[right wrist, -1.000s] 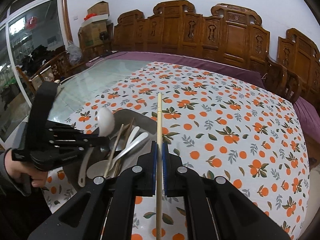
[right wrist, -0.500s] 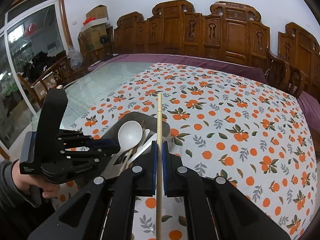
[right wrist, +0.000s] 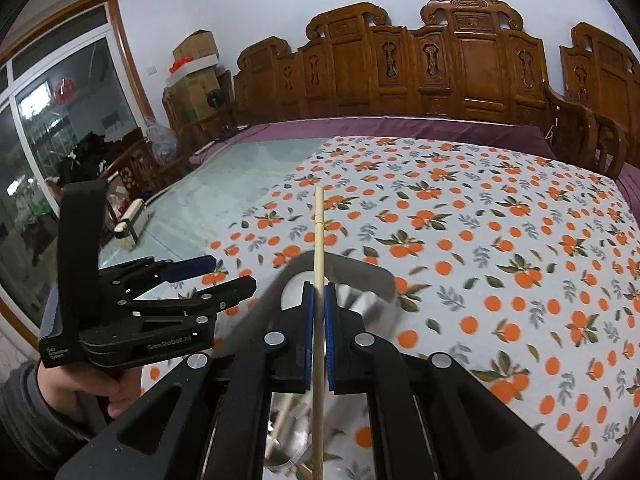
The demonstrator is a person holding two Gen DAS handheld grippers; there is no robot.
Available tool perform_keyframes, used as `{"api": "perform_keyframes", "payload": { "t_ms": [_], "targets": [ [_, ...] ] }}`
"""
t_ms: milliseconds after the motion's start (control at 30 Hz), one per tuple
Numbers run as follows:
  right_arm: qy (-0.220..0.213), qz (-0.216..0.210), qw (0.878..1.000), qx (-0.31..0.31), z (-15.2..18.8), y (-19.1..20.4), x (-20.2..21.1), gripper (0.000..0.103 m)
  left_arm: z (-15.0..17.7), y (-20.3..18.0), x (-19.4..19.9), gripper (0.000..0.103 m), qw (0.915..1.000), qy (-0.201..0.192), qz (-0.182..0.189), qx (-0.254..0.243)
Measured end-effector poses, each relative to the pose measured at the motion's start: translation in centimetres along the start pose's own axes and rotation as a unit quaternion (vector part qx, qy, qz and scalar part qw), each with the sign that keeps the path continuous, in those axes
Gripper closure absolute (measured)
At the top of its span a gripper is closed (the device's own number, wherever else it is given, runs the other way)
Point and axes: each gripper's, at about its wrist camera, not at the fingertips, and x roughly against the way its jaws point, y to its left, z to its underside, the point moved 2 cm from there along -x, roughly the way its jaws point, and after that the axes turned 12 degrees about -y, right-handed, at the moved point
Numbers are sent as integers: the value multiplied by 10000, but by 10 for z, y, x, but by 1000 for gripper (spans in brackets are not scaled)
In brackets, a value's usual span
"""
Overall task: Organize utensils
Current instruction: 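Lower the wooden chopstick into the tray and open the right tool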
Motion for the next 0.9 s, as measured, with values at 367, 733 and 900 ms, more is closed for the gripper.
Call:
{"api": "perform_keyframes", "payload": {
  "t_ms": [367, 733, 900],
  "targets": [
    [243, 58, 9985, -483, 21, 15, -55, 97, -9, 33, 7, 24, 9990, -182, -303, 280],
    [557, 308, 9980, 7, 50, 18, -66, 97, -11, 41, 12, 24, 9982, -284, -375, 369],
    [650, 344, 9973, 68, 56, 15, -68, 97, -11, 41, 12, 23, 9982, -261, -393, 368]
  ]
}}
